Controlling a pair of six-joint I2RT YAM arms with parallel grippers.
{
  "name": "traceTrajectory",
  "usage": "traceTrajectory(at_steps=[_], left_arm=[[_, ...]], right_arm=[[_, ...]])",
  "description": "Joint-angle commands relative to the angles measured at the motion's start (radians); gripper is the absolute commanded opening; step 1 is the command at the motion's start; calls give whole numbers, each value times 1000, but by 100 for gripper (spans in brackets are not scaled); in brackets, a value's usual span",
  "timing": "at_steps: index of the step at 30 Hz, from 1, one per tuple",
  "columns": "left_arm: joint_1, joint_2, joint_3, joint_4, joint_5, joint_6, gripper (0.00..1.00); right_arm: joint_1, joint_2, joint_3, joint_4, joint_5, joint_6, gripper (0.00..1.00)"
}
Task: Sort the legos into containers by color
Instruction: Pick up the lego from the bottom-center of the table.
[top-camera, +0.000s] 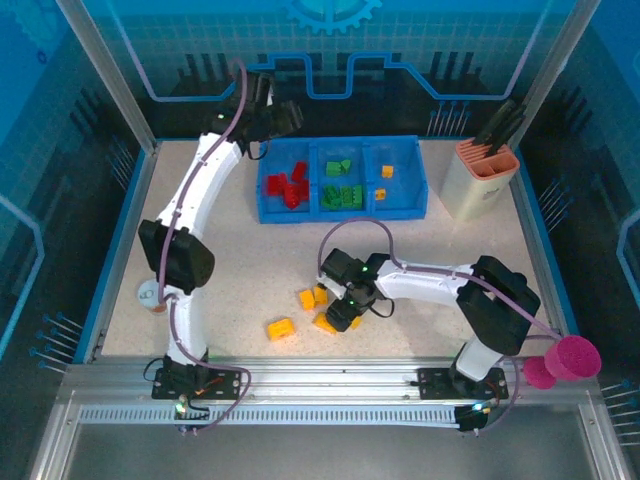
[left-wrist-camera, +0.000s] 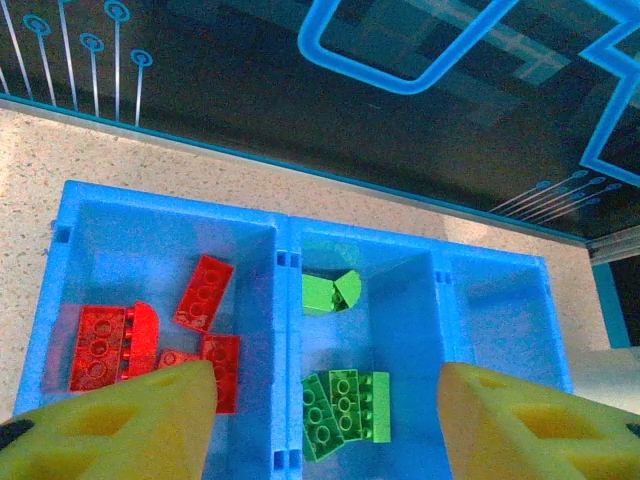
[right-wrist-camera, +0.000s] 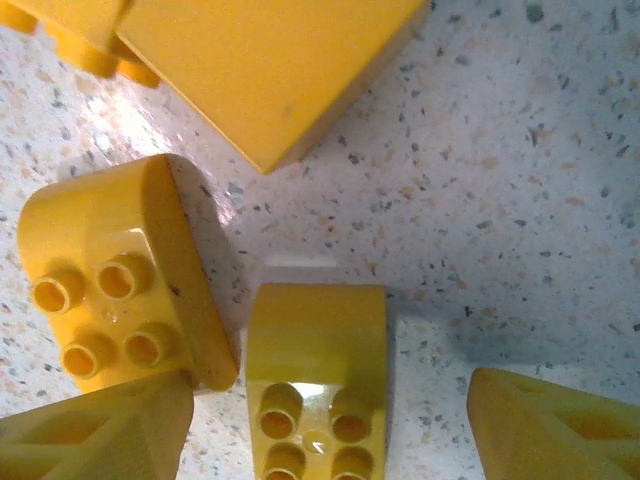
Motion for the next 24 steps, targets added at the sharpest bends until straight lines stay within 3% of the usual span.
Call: traceTrajectory(at_steps=[1, 6, 24], left_arm=[[6, -39, -43, 2, 34, 29, 61], [6, -109, -118, 37, 39, 26, 62], [7, -272, -305, 99, 41, 38, 64]], right_arm=[[28, 46, 6, -53, 32, 47, 70], [30, 61, -2, -62, 43, 77, 61], [29, -32, -101, -92, 72, 233, 62]])
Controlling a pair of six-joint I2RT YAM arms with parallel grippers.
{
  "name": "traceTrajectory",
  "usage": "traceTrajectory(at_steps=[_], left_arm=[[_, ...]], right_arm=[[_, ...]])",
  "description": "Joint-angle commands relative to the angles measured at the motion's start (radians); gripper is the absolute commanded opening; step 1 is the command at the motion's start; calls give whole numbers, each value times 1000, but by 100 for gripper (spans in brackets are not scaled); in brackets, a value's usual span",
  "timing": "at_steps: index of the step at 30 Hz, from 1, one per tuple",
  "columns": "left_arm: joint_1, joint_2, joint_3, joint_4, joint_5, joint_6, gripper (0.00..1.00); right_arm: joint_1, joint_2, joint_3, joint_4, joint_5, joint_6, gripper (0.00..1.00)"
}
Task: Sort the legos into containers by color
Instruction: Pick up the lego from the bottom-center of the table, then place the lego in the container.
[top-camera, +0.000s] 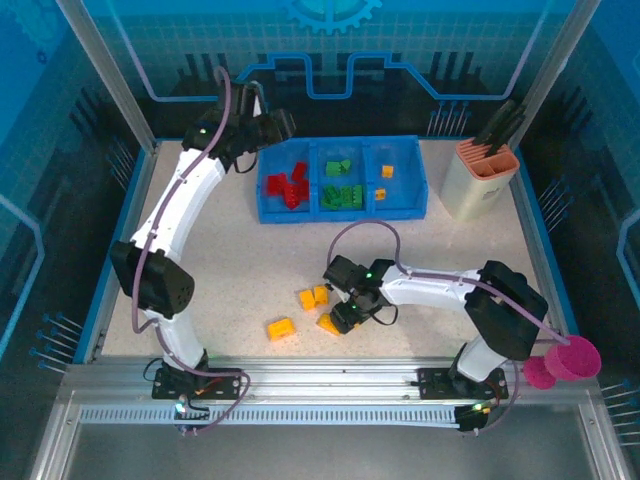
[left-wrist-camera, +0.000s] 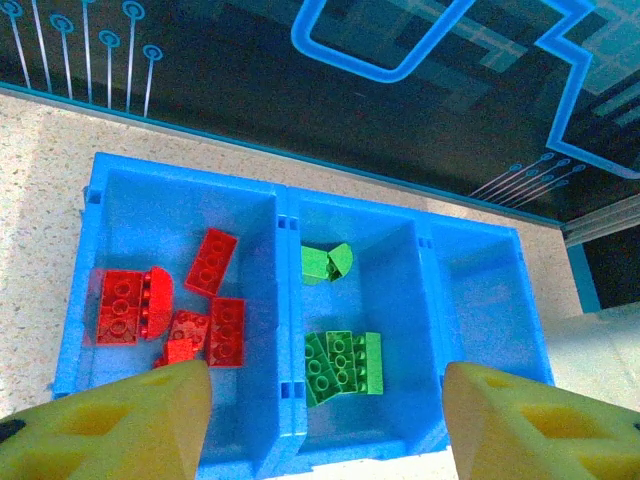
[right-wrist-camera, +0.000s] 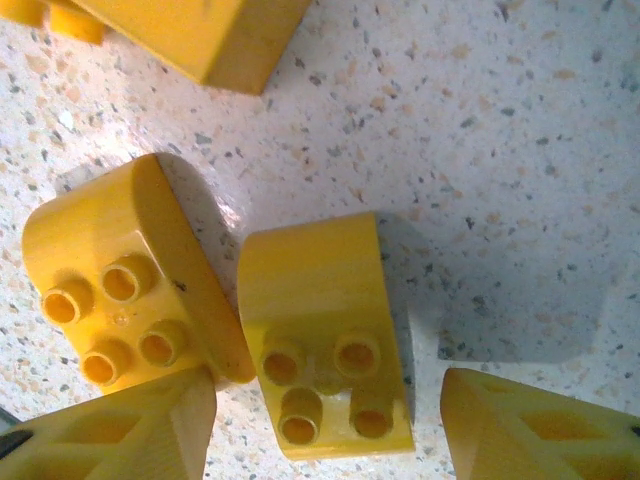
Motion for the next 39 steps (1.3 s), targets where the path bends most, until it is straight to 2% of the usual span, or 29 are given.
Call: traceTrajectory(at_steps=[1, 4, 6, 10, 12, 15, 22, 28, 33, 39], left_arm=[[8, -39, -30, 23, 27, 19, 64], [6, -48, -41, 26, 28, 16, 64], [6, -54, -47, 24, 26, 16, 64], [7, -70, -68, 26, 22, 17, 64], [8, -72, -74, 27, 25, 16, 64], [7, -70, -80, 29, 32, 6, 64], [7, -88, -90, 1, 49, 32, 65], [10, -192, -165, -79, 11, 190, 68], [37, -380, -358, -46, -19, 257, 72], [75, -550, -513, -45, 14, 375, 78]], right_arm=[[8, 31, -37, -74, 60, 20, 60], [8, 62, -28, -53, 51, 14, 45], [7, 80, -28, -38, 43, 14, 41], [5, 99, 8, -24, 25, 17, 41], [1, 103, 9, -20, 27, 21, 47], [-5, 106, 6, -12, 39, 18, 48], [-26, 96, 50, -39, 82, 20, 33], [-153, -32, 166, -150, 113, 20, 31], [-366, -115, 281, -173, 106, -11, 31], [-562, -16, 450, -150, 125, -96, 31]])
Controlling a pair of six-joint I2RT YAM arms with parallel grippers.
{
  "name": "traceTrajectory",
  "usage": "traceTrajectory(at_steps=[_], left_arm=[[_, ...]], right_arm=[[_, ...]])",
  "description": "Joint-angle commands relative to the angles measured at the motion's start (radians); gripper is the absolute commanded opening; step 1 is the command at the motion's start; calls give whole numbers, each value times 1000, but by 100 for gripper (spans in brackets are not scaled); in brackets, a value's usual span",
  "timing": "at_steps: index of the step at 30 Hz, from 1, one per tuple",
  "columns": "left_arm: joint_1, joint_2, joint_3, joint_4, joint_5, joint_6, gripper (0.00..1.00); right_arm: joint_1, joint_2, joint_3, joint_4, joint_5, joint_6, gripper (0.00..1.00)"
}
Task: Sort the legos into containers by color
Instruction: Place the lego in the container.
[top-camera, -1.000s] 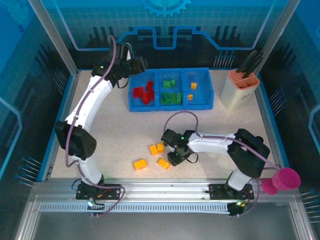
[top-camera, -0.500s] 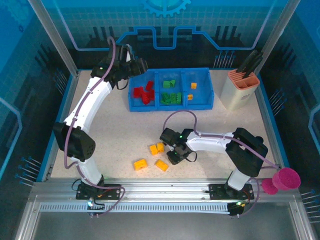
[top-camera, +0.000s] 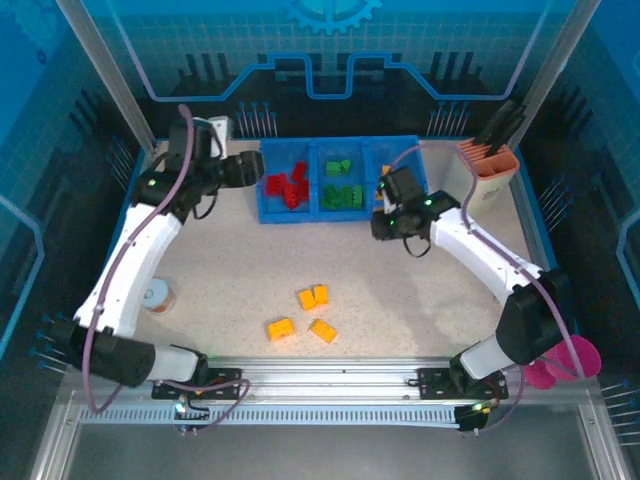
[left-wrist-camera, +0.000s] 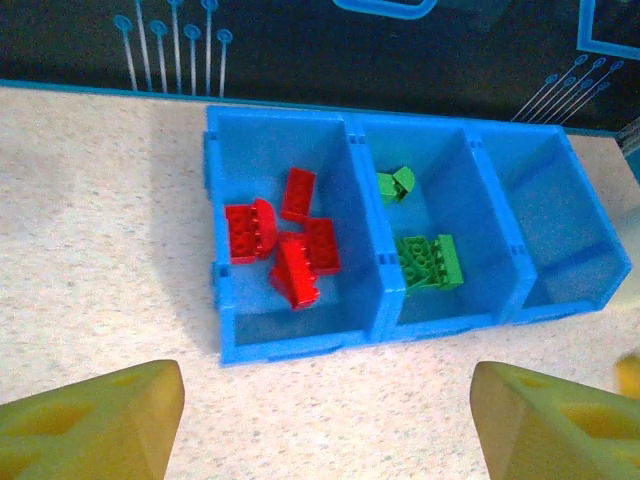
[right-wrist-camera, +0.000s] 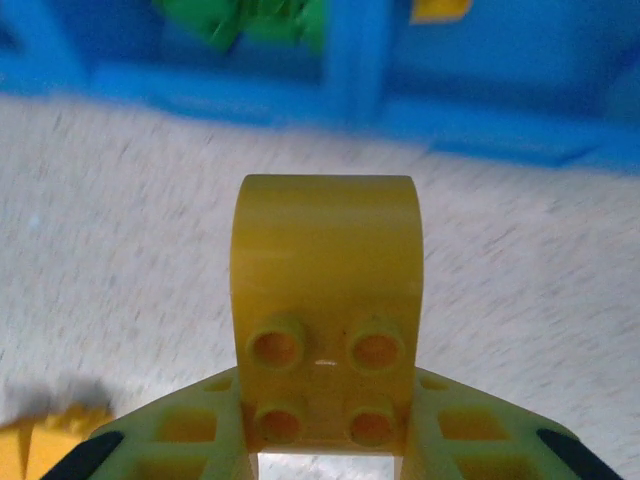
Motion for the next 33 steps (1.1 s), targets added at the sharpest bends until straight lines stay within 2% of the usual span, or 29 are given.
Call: traceTrajectory(at_steps=[1, 6, 13, 18, 23, 29, 33], left_arm=[[14, -74, -73, 1, 3, 108, 79], [21, -119, -106, -5, 0, 127, 81], [24, -119, -79, -24, 12, 123, 82], [24, -112, -59, -38, 22, 106, 82], [24, -115, -55, -51, 37, 92, 82], [24, -126, -60, -37, 76, 89, 83], [24, -126, -65, -15, 91, 84, 83]], right_arm=[[-66, 91, 88, -19, 20, -70, 31], [-155, 284, 246, 7, 17, -95, 29], [-193, 541, 474, 16, 24, -116, 30], [-201, 695, 654, -49, 22, -136, 30], [-210, 707, 683, -57, 21, -145, 38], [-205, 632, 622, -28, -2, -176, 48], [-193, 533, 568, -33, 1, -181, 46]])
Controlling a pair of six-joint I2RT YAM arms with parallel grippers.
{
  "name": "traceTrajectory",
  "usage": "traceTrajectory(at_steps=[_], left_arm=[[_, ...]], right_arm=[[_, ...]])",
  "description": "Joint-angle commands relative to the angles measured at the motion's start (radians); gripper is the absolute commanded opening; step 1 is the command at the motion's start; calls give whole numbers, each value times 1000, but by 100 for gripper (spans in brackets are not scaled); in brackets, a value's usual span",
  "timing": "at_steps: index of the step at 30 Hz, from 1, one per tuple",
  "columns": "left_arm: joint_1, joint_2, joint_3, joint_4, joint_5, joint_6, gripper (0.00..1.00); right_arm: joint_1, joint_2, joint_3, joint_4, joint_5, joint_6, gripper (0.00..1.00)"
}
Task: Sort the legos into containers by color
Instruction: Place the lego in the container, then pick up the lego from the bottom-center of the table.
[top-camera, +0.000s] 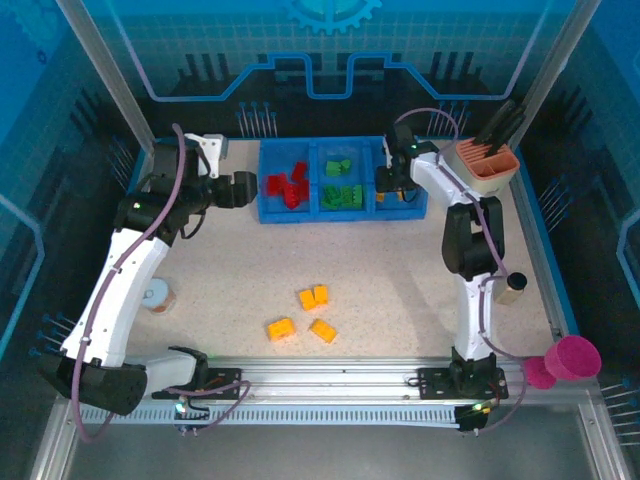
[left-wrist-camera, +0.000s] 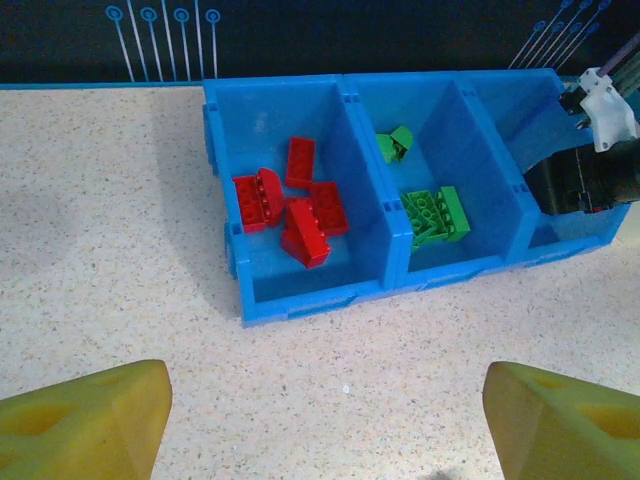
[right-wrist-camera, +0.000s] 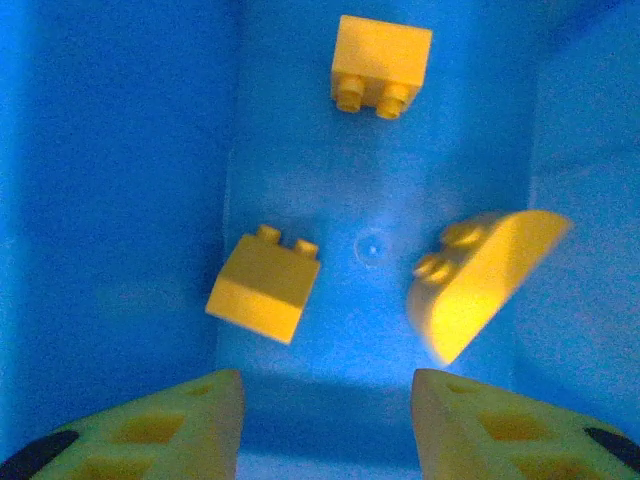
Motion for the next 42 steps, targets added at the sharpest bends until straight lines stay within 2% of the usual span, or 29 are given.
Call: traceTrajectory(at_steps=[1, 6, 9, 13, 17, 20, 28, 35, 42], left_arm=[[10, -21, 24, 20, 43, -8, 83], [10, -36, 23, 23, 41, 2, 83], [11, -56, -1, 34, 40, 10, 84], [13, -91, -32, 43, 100, 29, 88], [15, -139, -83, 79, 145, 32, 90], [15, -149, -98, 72, 153, 27, 91], [15, -166, -121, 66, 145, 40, 91], [15, -163, -119, 64, 135, 51, 91], [15, -151, -123, 67, 135, 51, 92]], right_arm=[[11, -150, -44, -18, -9, -22, 46], [105, -363, -214, -37, -40, -109, 52], [227, -516, -389, -24, -31, -163, 55], [419, -658, -589, -26, -58, -90, 57], [649, -694, -720, -13, -51, -14, 64], [760, -670, -781, 14, -19, 28, 65], [832, -511, -720, -2, 26, 24, 70], [836, -387, -665, 9, 0, -23, 76], [865, -346, -643, 0, -52, -14, 78]])
